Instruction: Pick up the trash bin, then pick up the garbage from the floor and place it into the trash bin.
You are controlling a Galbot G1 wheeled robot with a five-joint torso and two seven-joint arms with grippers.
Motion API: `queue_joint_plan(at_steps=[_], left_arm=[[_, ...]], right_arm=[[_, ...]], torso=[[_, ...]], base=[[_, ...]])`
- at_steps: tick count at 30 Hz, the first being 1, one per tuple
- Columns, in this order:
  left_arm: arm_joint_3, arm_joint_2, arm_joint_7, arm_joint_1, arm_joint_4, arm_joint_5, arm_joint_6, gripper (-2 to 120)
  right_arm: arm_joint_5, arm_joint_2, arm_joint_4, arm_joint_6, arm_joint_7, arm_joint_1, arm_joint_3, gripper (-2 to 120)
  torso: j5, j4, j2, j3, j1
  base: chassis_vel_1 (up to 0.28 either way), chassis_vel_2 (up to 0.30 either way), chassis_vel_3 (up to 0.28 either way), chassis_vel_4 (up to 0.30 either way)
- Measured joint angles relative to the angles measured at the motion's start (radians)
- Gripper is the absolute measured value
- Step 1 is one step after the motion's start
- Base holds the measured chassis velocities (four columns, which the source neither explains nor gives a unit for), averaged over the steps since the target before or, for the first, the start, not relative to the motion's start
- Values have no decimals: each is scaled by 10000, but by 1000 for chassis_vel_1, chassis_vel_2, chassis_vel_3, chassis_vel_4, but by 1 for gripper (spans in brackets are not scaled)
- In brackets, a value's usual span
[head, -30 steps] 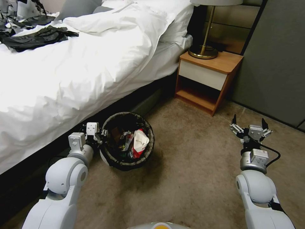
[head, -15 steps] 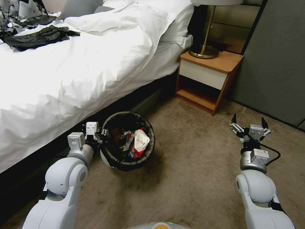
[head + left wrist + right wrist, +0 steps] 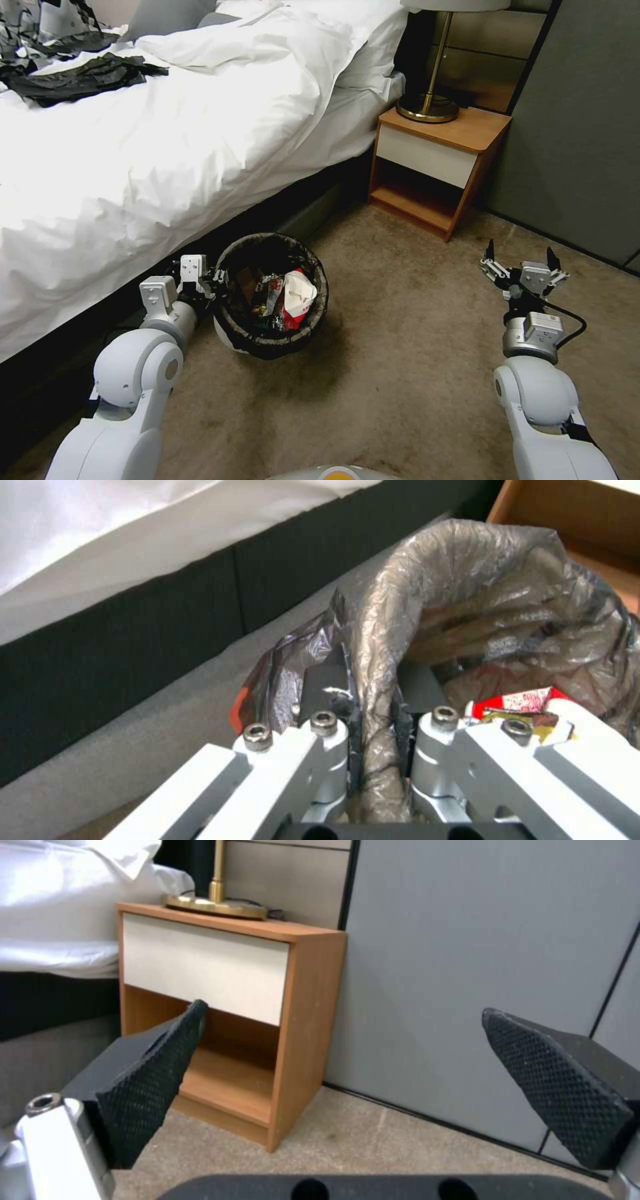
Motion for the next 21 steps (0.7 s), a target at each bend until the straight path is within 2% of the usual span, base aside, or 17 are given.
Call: queue_joint_plan(at_steps=[21], left_arm=[[-40, 61, -35, 3, -69, -74, -12, 5]], right_arm=[[-94, 65, -26, -4, -7, -29, -83, 100]], torso=[[0, 0, 0, 0, 0]], base=[[0, 0, 0, 0]])
